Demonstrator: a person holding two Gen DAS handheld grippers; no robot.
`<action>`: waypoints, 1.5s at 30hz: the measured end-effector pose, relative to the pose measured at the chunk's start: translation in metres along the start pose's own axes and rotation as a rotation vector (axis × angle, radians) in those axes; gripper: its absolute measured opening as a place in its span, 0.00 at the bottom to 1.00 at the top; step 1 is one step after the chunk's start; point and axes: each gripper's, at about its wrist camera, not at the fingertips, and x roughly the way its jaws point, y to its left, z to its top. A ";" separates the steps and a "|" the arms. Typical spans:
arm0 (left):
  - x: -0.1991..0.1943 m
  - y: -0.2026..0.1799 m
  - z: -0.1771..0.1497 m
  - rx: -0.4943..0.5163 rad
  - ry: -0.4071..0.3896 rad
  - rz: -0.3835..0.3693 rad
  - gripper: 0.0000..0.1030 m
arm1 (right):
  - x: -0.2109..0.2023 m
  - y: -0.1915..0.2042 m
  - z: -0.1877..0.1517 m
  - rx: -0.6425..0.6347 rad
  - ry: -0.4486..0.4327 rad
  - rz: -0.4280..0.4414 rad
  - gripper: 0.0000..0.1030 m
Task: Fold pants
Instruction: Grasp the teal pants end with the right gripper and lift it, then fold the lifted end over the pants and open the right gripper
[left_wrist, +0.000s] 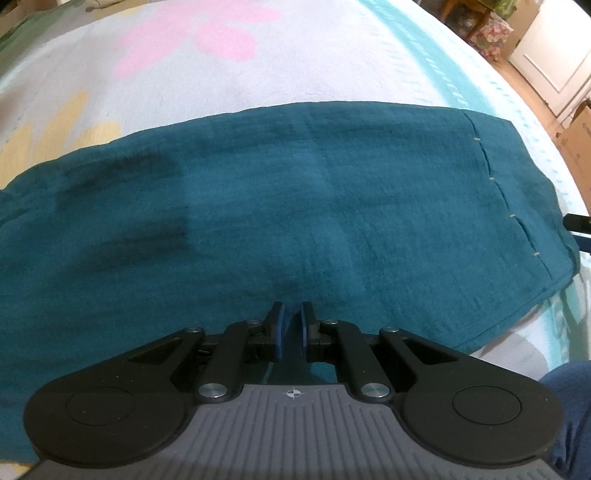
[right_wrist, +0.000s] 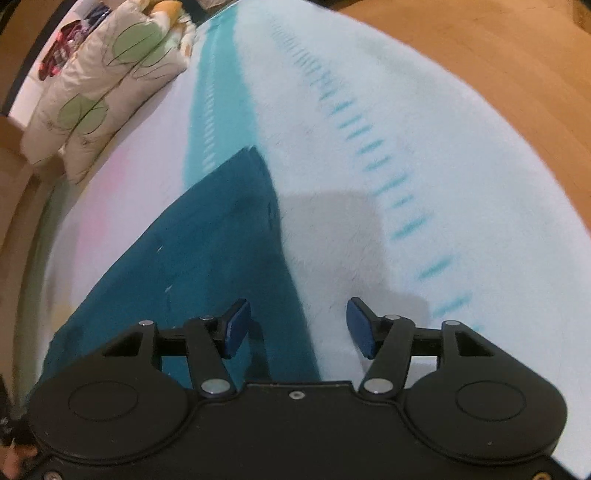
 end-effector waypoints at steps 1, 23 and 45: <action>0.000 0.000 0.000 -0.002 -0.001 0.000 0.09 | 0.002 0.000 0.001 0.005 -0.002 0.020 0.68; 0.029 0.000 0.102 -0.108 -0.081 0.030 0.09 | 0.001 0.056 0.021 -0.082 -0.054 0.116 0.18; -0.074 0.141 -0.010 -0.242 -0.092 0.091 0.09 | -0.001 0.282 -0.013 -0.347 -0.044 0.231 0.18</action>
